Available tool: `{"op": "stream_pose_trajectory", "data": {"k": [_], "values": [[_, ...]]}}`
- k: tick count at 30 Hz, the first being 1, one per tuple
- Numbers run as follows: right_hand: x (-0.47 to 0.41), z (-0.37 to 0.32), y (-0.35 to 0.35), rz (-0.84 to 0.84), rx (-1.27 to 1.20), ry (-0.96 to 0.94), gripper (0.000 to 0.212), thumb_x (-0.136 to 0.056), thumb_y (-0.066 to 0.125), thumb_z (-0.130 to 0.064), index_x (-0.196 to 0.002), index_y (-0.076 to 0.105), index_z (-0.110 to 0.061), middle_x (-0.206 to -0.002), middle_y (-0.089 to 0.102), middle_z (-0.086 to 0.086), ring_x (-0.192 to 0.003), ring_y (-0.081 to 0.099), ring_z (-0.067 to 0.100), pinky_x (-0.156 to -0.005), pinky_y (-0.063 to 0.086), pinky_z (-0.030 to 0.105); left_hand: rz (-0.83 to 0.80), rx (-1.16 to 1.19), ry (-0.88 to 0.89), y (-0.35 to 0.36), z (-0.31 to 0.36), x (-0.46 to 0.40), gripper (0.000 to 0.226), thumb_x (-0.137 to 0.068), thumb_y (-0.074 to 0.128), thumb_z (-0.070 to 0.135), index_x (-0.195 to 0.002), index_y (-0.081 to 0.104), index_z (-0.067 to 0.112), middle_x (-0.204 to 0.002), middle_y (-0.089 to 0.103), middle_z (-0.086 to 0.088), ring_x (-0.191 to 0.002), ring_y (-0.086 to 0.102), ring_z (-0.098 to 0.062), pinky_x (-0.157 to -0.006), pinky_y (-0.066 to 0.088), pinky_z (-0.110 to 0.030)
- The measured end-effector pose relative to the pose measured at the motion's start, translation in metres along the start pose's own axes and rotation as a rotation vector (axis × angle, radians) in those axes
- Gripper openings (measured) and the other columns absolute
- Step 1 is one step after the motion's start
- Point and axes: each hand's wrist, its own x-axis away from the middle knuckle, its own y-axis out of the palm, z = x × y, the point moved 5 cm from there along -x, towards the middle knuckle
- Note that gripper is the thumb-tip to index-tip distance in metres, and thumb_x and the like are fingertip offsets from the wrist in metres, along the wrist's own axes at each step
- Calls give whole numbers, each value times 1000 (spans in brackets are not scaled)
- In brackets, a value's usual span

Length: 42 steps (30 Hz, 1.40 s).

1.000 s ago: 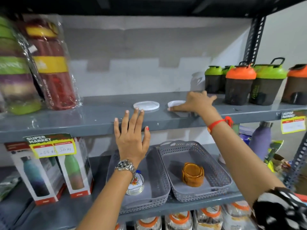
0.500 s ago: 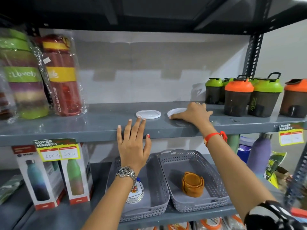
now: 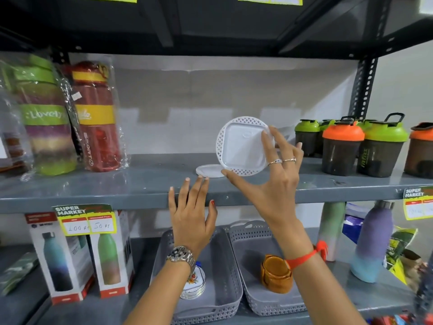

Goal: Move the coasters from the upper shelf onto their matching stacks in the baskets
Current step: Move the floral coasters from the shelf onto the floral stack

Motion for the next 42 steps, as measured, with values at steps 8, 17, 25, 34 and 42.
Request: {"op": "stream_pose_trajectory", "data": {"k": [8,17,25,34,42], "values": [[-4,-17,-11,5,-399,296,77,-60,78,-51,-123,61,-11,-135,56,10,-125,48,16,-107,39,27,-1,14,3,0,-1,0,49,-88,41,32,-135,44,16,-135,53,-1,-128,40,-24,-115,9,-44],[12,-31,13,-196,-2048,1268,66,-63,68,-54,-108,70,-5,-118,61,19,-95,63,34,-94,51,46,23,12,14,2,-1,0,48,-88,39,31,-133,44,14,-132,55,-3,-128,39,-25,-115,7,-43],[14,-32,9,-286,-2141,1261,66,-73,60,-55,-113,66,-3,-113,64,21,-96,64,36,-85,56,45,41,5,19,4,-2,0,46,-90,38,31,-133,42,15,-133,55,-4,-129,38,-25,-115,8,-44],[112,-6,-1,-450,-1928,1403,70,-92,34,-62,-130,56,-8,-135,58,14,-123,55,29,-114,26,34,42,-4,20,1,-1,0,48,-88,42,31,-130,52,11,-132,55,-4,-128,37,-25,-115,6,-42],[223,17,18,-468,-1439,1857,53,-86,45,-51,-103,76,-11,-107,74,17,-88,73,36,-89,49,43,56,-38,31,2,-2,2,45,-89,44,29,-130,54,13,-133,55,0,-127,40,-23,-115,6,-40]]}}
